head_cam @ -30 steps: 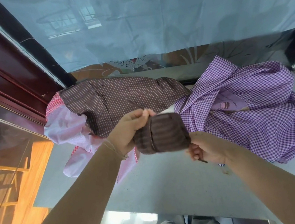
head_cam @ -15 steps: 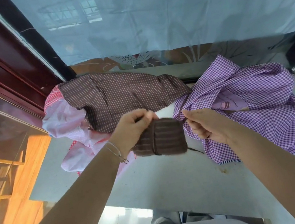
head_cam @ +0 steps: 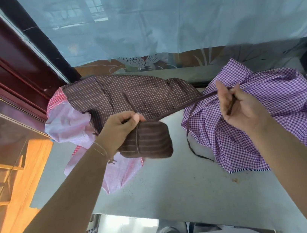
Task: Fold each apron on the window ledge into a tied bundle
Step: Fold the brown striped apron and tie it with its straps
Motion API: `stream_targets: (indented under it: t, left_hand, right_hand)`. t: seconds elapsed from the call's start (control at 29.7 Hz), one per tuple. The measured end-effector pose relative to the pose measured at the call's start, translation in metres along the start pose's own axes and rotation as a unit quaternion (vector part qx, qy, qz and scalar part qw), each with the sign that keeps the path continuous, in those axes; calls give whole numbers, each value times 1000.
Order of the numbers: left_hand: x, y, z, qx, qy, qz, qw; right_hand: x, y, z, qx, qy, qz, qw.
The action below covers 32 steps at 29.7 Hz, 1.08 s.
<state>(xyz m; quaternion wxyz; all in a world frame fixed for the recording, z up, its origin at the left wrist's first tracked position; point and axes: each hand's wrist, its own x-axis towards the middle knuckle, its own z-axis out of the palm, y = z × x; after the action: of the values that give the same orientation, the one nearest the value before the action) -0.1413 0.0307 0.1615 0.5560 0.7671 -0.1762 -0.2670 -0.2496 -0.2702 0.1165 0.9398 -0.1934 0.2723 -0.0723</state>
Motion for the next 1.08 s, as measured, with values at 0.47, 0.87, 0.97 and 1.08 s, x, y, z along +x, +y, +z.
stream_targets:
  t: [0.47,0.87,0.97,1.08]
  left_hand:
    - [58,-41,-29,6,403,-158,901]
    - [-37,-7,73,221,47,-32,974]
    - [-56,12,75,-8,9,-123,992]
    - [-75,9,69,-55,-3,-163,985]
  right_hand:
    - [-29,99,-15,-703,-164,115,683]
    - [-49,70,77,-414,-119,-19,902]
    - [-55,89,77,-316,-44,-11,948]
    - [-72,114,70,-317,-2,-76,945]
